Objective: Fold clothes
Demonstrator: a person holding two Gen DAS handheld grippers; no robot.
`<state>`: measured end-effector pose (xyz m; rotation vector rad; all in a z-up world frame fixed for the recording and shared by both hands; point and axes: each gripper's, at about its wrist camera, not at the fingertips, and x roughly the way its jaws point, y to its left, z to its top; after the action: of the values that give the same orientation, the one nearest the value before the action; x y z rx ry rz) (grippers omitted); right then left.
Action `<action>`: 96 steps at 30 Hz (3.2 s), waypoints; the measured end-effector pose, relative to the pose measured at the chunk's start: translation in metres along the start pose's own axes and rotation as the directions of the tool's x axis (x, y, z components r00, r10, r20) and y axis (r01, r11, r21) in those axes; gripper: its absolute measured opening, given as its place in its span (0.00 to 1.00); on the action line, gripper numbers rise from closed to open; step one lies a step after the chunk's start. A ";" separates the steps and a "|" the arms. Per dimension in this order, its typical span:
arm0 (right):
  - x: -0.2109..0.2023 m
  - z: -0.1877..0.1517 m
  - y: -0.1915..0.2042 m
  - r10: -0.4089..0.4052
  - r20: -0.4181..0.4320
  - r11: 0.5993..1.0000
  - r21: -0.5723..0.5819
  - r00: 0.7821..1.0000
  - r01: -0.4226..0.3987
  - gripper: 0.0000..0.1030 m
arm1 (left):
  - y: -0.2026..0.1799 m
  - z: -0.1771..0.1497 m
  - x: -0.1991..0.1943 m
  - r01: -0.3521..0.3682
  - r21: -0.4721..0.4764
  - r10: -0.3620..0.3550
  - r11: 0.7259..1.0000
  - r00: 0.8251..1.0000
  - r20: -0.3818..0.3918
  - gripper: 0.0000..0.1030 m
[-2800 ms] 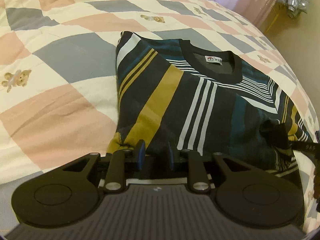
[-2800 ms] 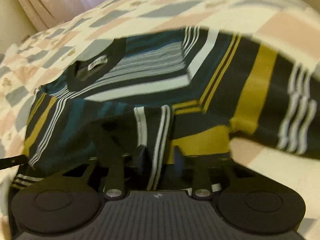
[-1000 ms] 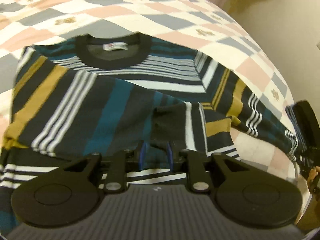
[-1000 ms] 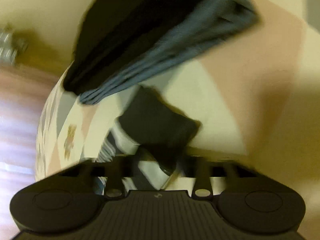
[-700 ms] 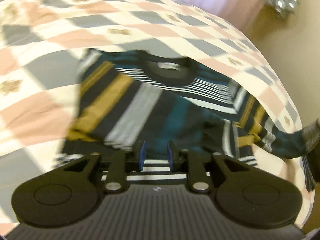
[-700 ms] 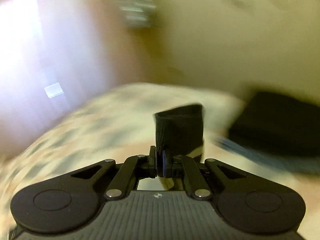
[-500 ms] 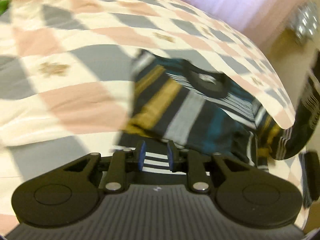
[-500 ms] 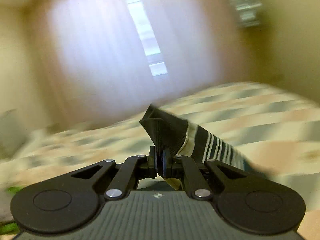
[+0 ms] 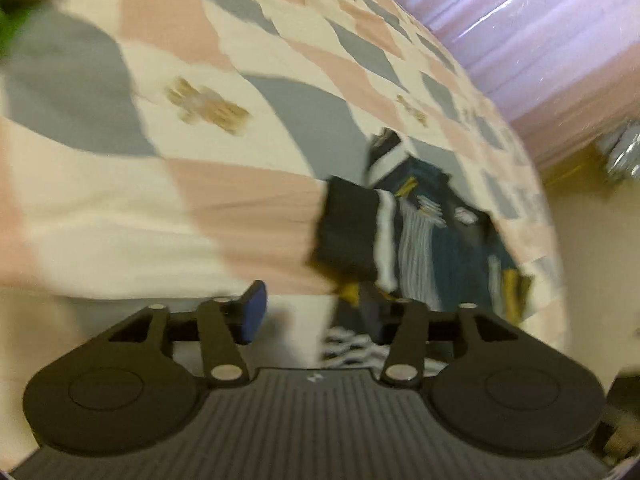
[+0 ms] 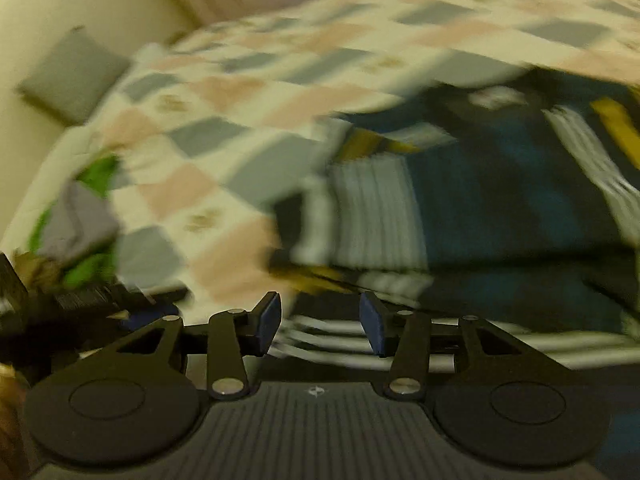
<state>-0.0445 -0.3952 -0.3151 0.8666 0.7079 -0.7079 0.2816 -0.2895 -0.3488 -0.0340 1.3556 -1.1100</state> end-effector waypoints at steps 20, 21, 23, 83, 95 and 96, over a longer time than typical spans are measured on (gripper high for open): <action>-0.038 -0.012 -0.159 -0.623 0.210 0.600 -0.489 0.754 0.633 0.44 | -0.005 0.014 0.087 -0.023 -0.203 0.015 0.979 0.999 -0.039 0.30; -0.032 -0.014 -0.157 -0.613 0.229 0.568 -0.538 0.756 0.623 0.44 | -0.004 0.013 0.088 -0.025 -0.203 0.018 0.979 0.999 -0.040 0.30; -0.015 -0.017 -0.155 -0.604 0.265 0.487 -0.625 0.752 0.611 0.42 | -0.008 0.014 0.089 -0.029 -0.177 0.023 0.984 0.999 -0.036 0.28; 0.011 0.157 -0.301 -0.250 0.112 0.963 0.138 0.962 0.234 0.01 | -0.052 -0.055 0.063 -0.126 0.015 0.126 0.992 0.992 0.027 0.01; 0.023 0.161 -0.305 -0.256 0.086 0.966 0.061 0.963 0.252 0.04 | -0.052 -0.062 0.056 -0.127 0.013 0.126 0.992 0.991 0.052 0.01; 0.028 0.163 -0.304 -0.262 0.083 0.965 0.053 0.962 0.258 0.04 | -0.054 -0.063 0.054 -0.129 0.013 0.128 0.992 0.990 0.055 0.01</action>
<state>-0.2253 -0.6805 -0.3890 0.7815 0.7363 -0.9938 0.1900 -0.3171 -0.3759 0.0348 1.2821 -1.0052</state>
